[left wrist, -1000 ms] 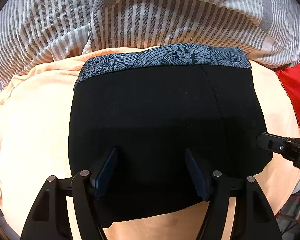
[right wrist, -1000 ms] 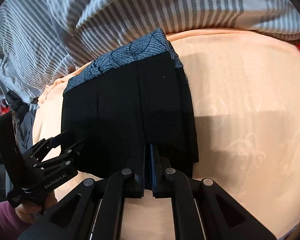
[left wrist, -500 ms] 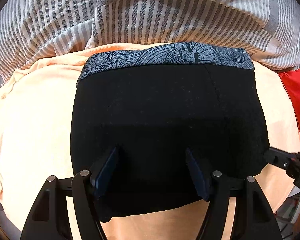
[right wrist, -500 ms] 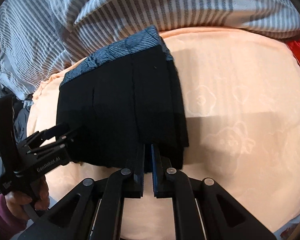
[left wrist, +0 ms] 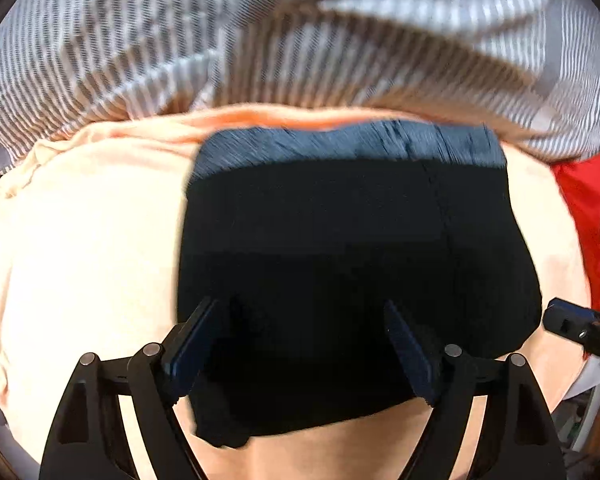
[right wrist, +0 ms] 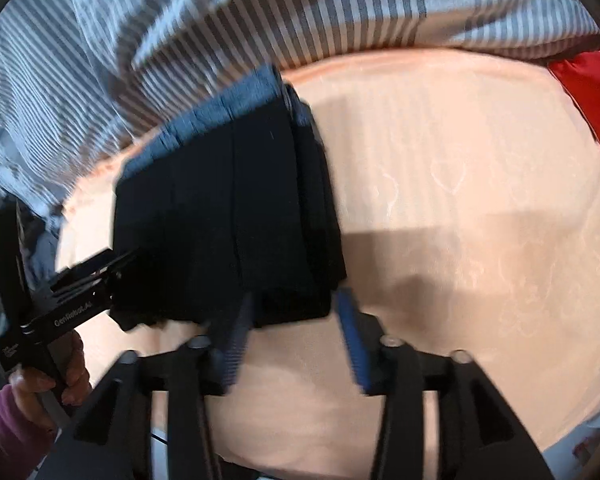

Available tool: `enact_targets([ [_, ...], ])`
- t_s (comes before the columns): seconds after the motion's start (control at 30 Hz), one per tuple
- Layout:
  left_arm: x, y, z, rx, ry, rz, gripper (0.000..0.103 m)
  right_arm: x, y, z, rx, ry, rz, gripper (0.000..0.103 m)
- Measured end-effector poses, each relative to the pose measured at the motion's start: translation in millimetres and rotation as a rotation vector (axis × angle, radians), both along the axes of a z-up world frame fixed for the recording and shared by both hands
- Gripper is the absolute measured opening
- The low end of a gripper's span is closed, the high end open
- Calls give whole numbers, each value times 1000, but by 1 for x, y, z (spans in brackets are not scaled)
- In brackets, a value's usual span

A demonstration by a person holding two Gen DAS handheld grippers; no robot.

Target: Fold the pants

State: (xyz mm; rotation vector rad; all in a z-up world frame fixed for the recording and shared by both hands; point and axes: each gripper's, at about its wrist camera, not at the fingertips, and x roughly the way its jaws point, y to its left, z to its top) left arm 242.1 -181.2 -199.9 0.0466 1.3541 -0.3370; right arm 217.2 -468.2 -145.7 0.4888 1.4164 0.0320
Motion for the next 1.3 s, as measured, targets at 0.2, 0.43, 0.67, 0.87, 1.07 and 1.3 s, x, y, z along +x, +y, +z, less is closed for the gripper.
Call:
enact_targets([
  [0.2,47,57,-19,-150,109,67,84,38,-21,-17,163,-39,3,81],
  [0.43,66,71,-64,-259,263,-12,84,63,-34,-70,362,0,11,81],
  [0.67,80,80,-88,-342,316,9,90,66,-36,-98,493,4,-20,83],
  [0.87,67,81,-71,-308,234,20,77,66,-36,-101,518,24,-71,63],
  [1.07,42,71,-27,-281,158,19,62,59,-38,-80,551,-3,-115,46],
  [1.3,12,75,6,-285,140,-13,62,30,-41,-46,577,-29,-127,46],
])
